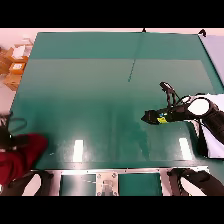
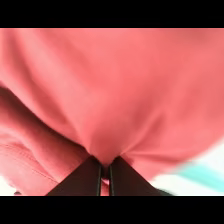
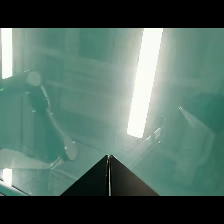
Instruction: Fold the shirts.
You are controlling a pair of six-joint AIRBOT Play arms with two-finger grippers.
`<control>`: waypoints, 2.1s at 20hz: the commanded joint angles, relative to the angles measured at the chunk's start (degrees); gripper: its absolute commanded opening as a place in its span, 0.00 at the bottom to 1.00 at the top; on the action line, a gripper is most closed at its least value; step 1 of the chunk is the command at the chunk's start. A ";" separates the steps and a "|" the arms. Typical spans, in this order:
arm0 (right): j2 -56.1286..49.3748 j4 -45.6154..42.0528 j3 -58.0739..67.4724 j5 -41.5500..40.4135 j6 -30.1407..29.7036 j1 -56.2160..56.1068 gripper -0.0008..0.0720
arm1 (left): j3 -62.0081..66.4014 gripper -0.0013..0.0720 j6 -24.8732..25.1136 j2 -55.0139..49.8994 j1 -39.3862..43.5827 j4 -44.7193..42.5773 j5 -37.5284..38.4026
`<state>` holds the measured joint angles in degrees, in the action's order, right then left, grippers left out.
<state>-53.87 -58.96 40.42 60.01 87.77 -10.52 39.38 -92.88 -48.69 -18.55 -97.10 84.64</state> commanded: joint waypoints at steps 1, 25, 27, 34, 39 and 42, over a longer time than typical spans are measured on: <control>0.04 0.02 -0.04 0.00 0.02 -0.02 0.04 | 15.72 0.05 0.39 0.28 3.26 23.30 -0.33; 0.04 0.04 -0.04 -0.04 0.02 -0.02 0.04 | 28.44 0.93 6.40 -20.79 31.78 37.86 -2.75; 0.00 0.04 -0.04 -2.01 0.04 -0.02 0.04 | 21.46 0.93 6.43 -20.85 31.95 39.56 -9.07; -3.78 1.49 1.77 -12.00 -0.22 4.31 0.35 | 11.32 0.93 19.10 -28.65 31.95 59.08 -37.75; -20.39 1.55 15.56 -12.13 -5.84 17.46 0.73 | 11.34 0.93 32.30 -39.26 34.27 77.07 -36.33; -31.36 1.62 25.66 -9.33 -5.97 18.73 0.73 | 11.34 0.93 33.92 -40.44 37.88 78.16 -38.95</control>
<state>-75.96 -57.52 57.78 48.99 83.31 5.48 50.89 -63.57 -86.74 16.78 -24.21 48.21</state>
